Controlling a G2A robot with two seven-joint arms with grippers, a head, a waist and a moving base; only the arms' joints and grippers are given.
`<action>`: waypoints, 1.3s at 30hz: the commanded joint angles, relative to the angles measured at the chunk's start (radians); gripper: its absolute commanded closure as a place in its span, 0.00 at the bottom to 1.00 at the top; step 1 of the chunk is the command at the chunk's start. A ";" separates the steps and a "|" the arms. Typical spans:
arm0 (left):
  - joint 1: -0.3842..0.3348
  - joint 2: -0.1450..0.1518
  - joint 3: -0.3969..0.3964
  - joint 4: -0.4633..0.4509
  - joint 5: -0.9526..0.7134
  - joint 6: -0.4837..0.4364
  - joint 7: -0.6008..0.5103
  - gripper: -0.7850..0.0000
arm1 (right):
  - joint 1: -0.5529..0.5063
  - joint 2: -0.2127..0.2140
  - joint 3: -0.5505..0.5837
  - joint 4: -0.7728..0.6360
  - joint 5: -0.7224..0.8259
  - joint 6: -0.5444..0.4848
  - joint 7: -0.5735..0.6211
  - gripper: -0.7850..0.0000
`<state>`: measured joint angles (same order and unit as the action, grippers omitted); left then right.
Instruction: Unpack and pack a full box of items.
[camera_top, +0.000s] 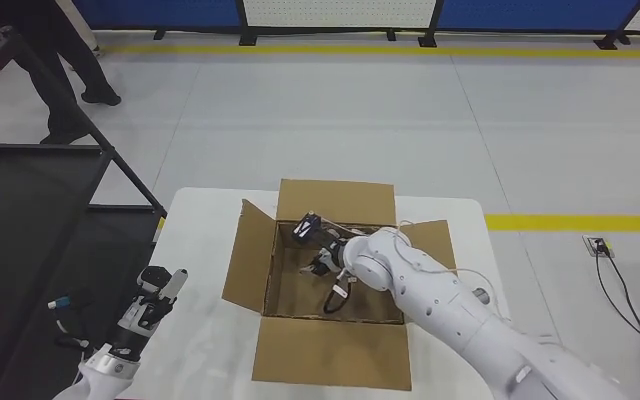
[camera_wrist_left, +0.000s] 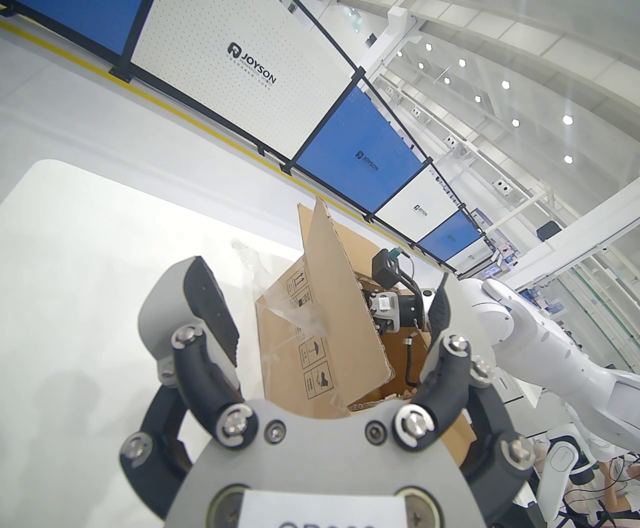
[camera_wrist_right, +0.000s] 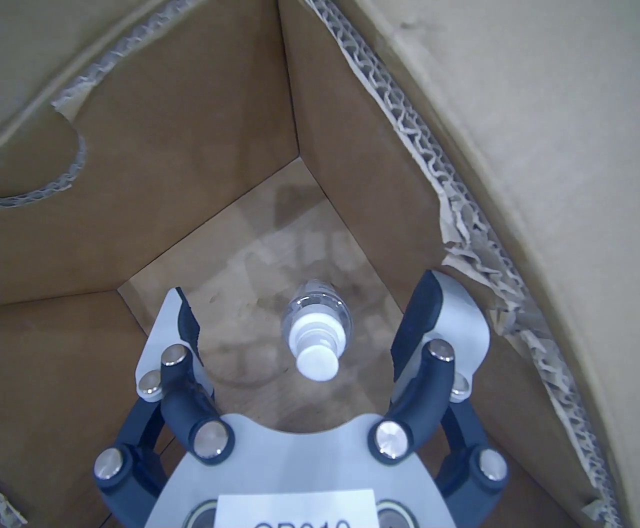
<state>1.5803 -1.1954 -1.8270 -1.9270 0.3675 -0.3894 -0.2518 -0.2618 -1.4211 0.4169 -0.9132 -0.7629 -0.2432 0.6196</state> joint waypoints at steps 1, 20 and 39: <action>0.000 0.000 0.000 0.000 0.000 0.000 0.000 0.00 | -0.017 0.022 0.026 -0.055 -0.029 -0.007 0.001 0.00; 0.000 0.000 0.000 0.000 0.000 0.000 0.000 0.00 | -0.295 0.207 0.293 -0.628 -0.286 -0.127 0.082 0.00; 0.000 0.000 0.000 0.000 0.000 0.000 0.000 0.00 | -0.577 0.306 0.684 -0.977 -0.378 -0.159 0.012 0.00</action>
<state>1.5803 -1.1954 -1.8270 -1.9270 0.3675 -0.3894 -0.2518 -0.7756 -1.1301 1.0197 -1.8271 -1.1269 -0.4052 0.6280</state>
